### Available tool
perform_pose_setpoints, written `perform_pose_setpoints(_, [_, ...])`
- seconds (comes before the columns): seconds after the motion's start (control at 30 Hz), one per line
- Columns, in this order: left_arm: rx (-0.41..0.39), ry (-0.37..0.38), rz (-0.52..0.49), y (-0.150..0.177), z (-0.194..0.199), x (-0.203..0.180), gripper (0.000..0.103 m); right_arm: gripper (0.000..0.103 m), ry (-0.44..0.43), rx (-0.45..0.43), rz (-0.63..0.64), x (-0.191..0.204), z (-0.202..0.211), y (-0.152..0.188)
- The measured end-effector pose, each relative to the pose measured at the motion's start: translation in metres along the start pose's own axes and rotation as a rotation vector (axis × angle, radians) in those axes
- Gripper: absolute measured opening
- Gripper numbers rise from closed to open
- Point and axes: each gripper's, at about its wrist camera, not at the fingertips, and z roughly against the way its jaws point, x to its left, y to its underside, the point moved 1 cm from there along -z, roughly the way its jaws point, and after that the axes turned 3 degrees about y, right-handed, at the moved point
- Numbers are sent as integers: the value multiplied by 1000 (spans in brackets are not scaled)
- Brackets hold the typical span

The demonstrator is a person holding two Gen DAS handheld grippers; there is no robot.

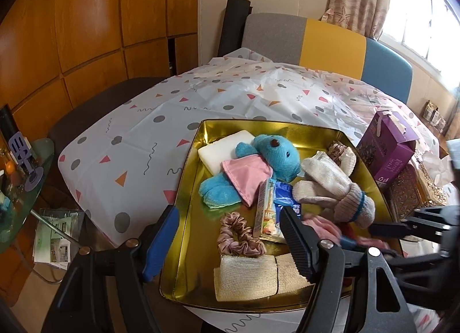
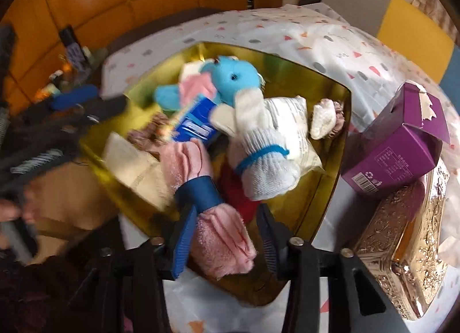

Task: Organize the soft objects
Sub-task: 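Carry the white gloves into the gold tray and open the right gripper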

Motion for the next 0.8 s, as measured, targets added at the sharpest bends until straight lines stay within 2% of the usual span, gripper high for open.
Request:
perform_pose_setpoints(0.17, [-16, 1, -7, -3, 6, -4, 83, 37, 26, -58, -69, -7, -4, -5])
perform_pose_setpoints(0.3, [-27, 0, -10, -4, 10, -7, 89, 41, 11, -82, -117, -13, 6, -1])
perform_pose_setpoints(0.43, [-45, -6, -11, -4, 15, -10, 91, 46, 86, -189, -183, -18, 34, 3])
perform_pose_setpoints(0.5, [-55, -3, -5, -4, 18, -13, 100, 49, 142, -237, -239, -21, 47, 7])
perform_pose_setpoints(0.57, [-66, -1, -8, -3, 22, -17, 103, 49, 202, -273, -292, -24, 57, 10])
perform_pose_setpoints(0.7, [-85, 14, -23, -2, 29, -29, 103, 49, 325, -298, -394, -32, 68, 18])
perform_pose_setpoints(0.8, [-87, 23, -27, -1, 32, -36, 103, 49, 371, -305, -451, -40, 73, 26])
